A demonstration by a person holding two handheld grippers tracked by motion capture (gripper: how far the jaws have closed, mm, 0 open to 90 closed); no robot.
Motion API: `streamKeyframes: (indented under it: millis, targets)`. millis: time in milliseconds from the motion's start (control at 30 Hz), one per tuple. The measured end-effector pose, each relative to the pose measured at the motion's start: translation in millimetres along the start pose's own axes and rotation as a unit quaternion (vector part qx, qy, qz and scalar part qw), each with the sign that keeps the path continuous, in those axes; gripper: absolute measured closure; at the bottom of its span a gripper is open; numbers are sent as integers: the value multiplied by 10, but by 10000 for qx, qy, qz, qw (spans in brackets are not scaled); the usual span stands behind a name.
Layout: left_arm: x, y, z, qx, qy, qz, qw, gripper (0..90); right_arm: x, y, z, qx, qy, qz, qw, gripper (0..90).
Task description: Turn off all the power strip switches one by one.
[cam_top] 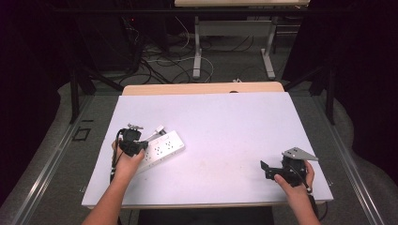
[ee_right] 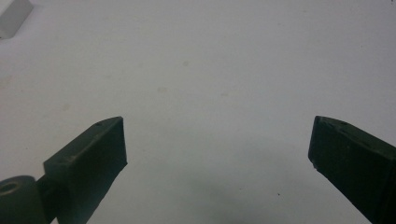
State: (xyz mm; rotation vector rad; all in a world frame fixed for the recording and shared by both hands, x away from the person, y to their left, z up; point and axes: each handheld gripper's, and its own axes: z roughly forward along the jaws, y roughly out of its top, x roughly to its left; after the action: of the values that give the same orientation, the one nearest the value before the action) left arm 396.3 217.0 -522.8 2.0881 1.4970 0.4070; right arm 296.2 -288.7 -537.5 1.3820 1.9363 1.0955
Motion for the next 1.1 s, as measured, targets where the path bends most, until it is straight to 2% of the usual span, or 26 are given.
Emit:
streamKeyframes:
  millis: [333,400,500,633,733,767,833,867,1067,1100]
  targets:
    - [-5,22,-4,84,44,61,9999,899,-3,-3,5,16,0,-18,10000,37]
    - [-15,24,-1,89,42,5,10000,899,-2,-3,4,17,-6,-26,10000,37]
    - [-8,40,1,122,47,81,9999,899,-1,-3,4,16,-4,-25,10000,37]
    - [-23,52,5,141,55,10,9999,899,-5,-1,4,8,-9,-39,10000,36]
    - [-16,69,-4,195,42,89,9998,899,-3,-3,4,18,-5,-22,10000,37]
    - [-26,69,4,122,54,40,9999,899,-1,-3,4,18,-4,-16,10000,37]
    - [-28,90,-17,185,47,61,9998,899,-7,-1,4,4,-8,-54,10000,37]
    - [-32,95,-14,114,60,55,9999,899,-7,-1,4,4,-8,-54,10000,37]
    - [-53,156,-51,55,24,37,10000,899,-7,0,0,13,-22,-55,10000,37]
    - [-54,178,-64,88,21,102,9999,899,-6,-2,3,5,-10,-35,10000,37]
